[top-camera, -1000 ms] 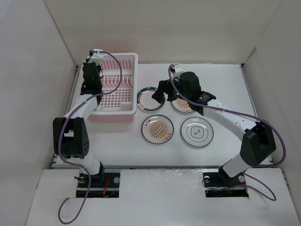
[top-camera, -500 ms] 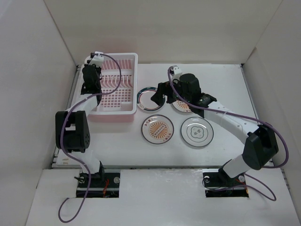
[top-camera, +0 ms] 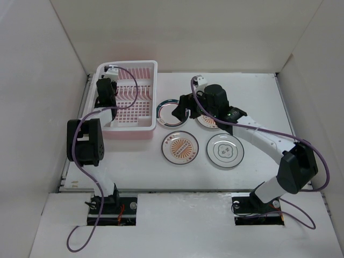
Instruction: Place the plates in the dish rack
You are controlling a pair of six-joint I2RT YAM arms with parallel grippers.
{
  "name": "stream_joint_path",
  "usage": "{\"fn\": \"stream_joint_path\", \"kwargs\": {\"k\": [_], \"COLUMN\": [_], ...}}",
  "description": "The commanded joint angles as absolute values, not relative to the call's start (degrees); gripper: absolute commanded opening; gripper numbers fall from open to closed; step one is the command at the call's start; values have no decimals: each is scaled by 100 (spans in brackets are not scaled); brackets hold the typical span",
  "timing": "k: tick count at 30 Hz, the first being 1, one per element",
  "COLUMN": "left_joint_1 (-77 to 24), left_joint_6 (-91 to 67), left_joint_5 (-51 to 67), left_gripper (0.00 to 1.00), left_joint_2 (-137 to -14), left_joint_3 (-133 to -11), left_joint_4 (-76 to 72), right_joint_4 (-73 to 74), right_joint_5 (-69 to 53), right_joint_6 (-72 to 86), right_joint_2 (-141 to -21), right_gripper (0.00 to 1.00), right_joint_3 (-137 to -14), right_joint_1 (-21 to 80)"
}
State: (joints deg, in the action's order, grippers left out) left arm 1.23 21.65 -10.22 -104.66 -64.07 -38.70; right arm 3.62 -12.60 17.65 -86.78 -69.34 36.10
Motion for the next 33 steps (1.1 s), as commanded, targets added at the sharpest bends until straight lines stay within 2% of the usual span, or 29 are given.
{"fn": "stream_joint_path", "kwargs": {"k": [1,15,23,26,33], "left_joint_1": [149,149,202,202,202], "left_joint_6": [1978,1591,1266,1213,1213], "left_joint_5": [-923,-1116,-1265,-1266,-1327], "left_gripper": [0,0,0,17,41], "left_joint_2": [-10423,-10493,-10775,-10775,-10653], "left_joint_3": [-6495,-6495,-7004,-7005,-6952], "left_joint_4": [-3938,-3534,-2963,-2962,-2962], "right_joint_4": [229,281,281,281,281], "right_joint_5": [-1230,-1283,-1283,-1283,-1283], "right_joint_6": [1679,1679,1679,1679,1679], "right_joint_2": [-8710,-8499,-8499,-8499,-8499], "right_gripper": [100,100,100,100,100], "right_joint_3": [-6987,-6935,-6935,-6935,-6987], "right_joint_1": [3674,3674,3674,3674,3727]}}
